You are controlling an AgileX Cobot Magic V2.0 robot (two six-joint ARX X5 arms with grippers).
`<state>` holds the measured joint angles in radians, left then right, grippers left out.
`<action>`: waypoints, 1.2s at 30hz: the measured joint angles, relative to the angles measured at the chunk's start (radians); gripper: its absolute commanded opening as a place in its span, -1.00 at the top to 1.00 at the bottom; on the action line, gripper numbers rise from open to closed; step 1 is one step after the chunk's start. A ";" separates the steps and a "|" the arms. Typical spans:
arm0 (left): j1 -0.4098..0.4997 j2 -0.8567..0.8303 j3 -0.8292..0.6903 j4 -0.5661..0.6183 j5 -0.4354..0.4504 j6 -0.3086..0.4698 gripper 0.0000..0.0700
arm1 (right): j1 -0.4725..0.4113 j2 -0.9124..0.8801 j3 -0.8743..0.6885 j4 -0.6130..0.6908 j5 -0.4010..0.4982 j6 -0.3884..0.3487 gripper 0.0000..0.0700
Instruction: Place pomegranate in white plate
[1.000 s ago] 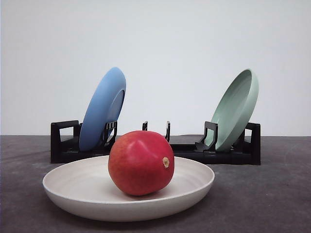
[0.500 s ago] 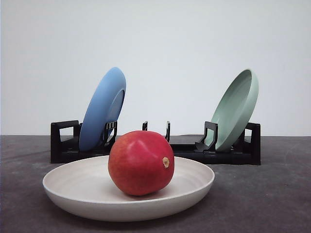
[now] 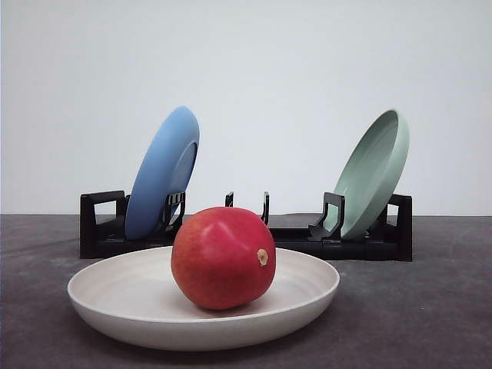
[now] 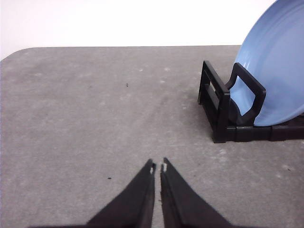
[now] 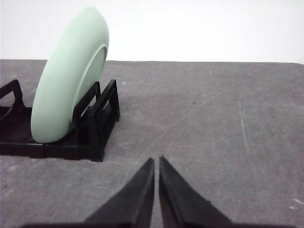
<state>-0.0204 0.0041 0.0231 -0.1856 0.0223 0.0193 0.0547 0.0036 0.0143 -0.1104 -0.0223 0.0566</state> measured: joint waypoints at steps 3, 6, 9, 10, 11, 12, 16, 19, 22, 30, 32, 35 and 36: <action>0.000 0.000 0.000 0.000 0.000 0.000 1.00 | 0.000 0.000 0.000 0.000 0.000 0.000 0.97; 0.000 0.000 0.000 0.000 0.000 0.000 1.00 | 0.000 0.000 0.000 0.000 0.000 0.000 0.97; 0.000 0.000 0.000 0.000 0.000 0.000 1.00 | 0.000 0.000 0.000 0.000 0.000 0.000 0.97; 0.000 0.000 0.000 0.000 0.000 0.000 1.00 | 0.000 0.000 0.000 0.000 0.000 0.000 0.97; 0.000 0.000 0.000 0.000 0.000 0.000 1.00 | 0.000 0.000 0.000 0.000 0.000 0.000 0.97; 0.000 0.000 0.000 0.000 0.000 0.000 1.00 | 0.000 0.000 0.000 0.000 0.000 0.000 0.97; 0.000 0.000 0.000 0.000 0.000 0.000 1.00 | 0.000 0.000 0.000 0.000 0.000 0.000 0.97; 0.000 0.000 0.000 0.000 0.000 0.000 1.00 | 0.000 0.000 0.000 0.000 0.000 0.000 0.97; 0.000 0.000 0.000 0.000 0.000 0.000 1.00 | 0.000 0.000 0.000 0.000 0.000 0.000 0.97; 0.000 0.000 0.000 0.000 0.000 0.000 1.00 | 0.000 0.000 0.000 0.000 0.000 0.000 0.97; 0.000 0.000 0.000 0.000 0.000 0.000 1.00 | 0.000 0.000 0.000 0.000 0.000 0.000 0.97; 0.000 0.000 0.000 0.000 0.000 0.000 1.00 | 0.000 0.000 0.000 0.000 0.000 0.000 0.97; 0.000 0.000 0.000 0.000 0.000 0.000 1.00 | 0.000 0.000 0.000 0.000 0.000 0.000 0.97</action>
<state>-0.0204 0.0043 0.0231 -0.1856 0.0223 0.0193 0.0547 0.0036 0.0143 -0.1104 -0.0223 0.0566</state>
